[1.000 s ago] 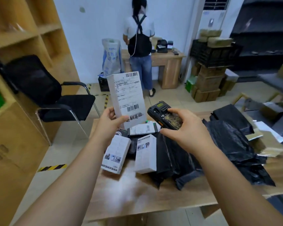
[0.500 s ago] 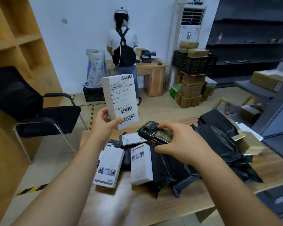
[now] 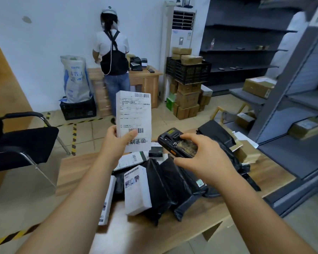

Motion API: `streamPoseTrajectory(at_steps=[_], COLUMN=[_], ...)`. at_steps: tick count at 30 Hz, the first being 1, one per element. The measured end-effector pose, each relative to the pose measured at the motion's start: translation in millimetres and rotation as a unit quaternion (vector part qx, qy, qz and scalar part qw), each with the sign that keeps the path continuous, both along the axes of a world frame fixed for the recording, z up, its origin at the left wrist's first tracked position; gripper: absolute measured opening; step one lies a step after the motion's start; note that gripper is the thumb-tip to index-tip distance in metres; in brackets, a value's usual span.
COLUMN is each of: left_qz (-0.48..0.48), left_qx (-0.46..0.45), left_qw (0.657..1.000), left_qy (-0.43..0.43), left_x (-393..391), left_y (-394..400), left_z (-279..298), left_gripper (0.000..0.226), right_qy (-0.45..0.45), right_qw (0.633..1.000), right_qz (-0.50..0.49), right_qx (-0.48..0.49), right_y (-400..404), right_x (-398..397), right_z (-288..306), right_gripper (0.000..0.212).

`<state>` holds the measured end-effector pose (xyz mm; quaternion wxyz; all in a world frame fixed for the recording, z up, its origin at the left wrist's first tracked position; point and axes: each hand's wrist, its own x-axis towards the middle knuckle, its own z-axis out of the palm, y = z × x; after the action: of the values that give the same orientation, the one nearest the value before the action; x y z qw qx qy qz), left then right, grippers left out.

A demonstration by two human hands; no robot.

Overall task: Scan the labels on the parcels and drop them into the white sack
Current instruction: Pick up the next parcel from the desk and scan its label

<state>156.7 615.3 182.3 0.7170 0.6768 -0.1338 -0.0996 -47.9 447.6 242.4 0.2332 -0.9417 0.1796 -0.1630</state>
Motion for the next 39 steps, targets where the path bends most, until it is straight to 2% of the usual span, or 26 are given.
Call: streamPoseTrajectory(at_steps=[4,10,14,20,23,29,33,39], left_qz=[-0.074,-0.162,-0.248,-0.324,-0.38,-0.453,-0.48,-0.528], left_qx=[0.063,0.085,0.107,0.08,0.059,0.058,0.101,0.118], left_qw=[0.995,0.983,0.962,0.942,0.923,0.889,0.871,0.84], left_qy=[-0.033,-0.029,-0.045,-0.043,-0.032,0.015,0.014,0.02], left_x=[-27.4,-70.2,-119.1,-221.5,-277.2,-379.4,-421.5,-456.5], left_y=[-25.9,-88.9,-166.0,-296.4,-364.8,-474.4,-540.7,-656.8], left_z=[-3.1,-0.3,1.5,19.4,26.8,15.1,-4.9,-38.9], left_gripper=[0.048,0.035,0.034,0.043,0.039,0.029,0.059,0.041], right_qy=[-0.045,-0.09,-0.121,-0.183,-0.199,-0.21,-0.196,-0.174], right_qw=[0.998,0.989,0.976,0.943,0.923,0.879,0.86,0.834], right_qz=[-0.043,-0.111,-0.177,-0.276,-0.327,-0.425,-0.467,-0.52], right_qx=[0.002,0.023,0.032,0.042,0.037,0.053,0.064,0.059], right_y=[-29.0,-90.2,-150.7,-249.3,-295.3,-365.5,-405.6,-488.7], right_x=[-20.9,-77.1,-138.9,-256.9,-319.5,-426.2,-470.8,-504.9], right_z=[-11.1,-33.3,-34.8,-28.5,-28.6,-48.1,-66.1,-93.2], right_gripper=[0.067,0.066,0.064,0.064,0.063,0.062,0.062,0.061])
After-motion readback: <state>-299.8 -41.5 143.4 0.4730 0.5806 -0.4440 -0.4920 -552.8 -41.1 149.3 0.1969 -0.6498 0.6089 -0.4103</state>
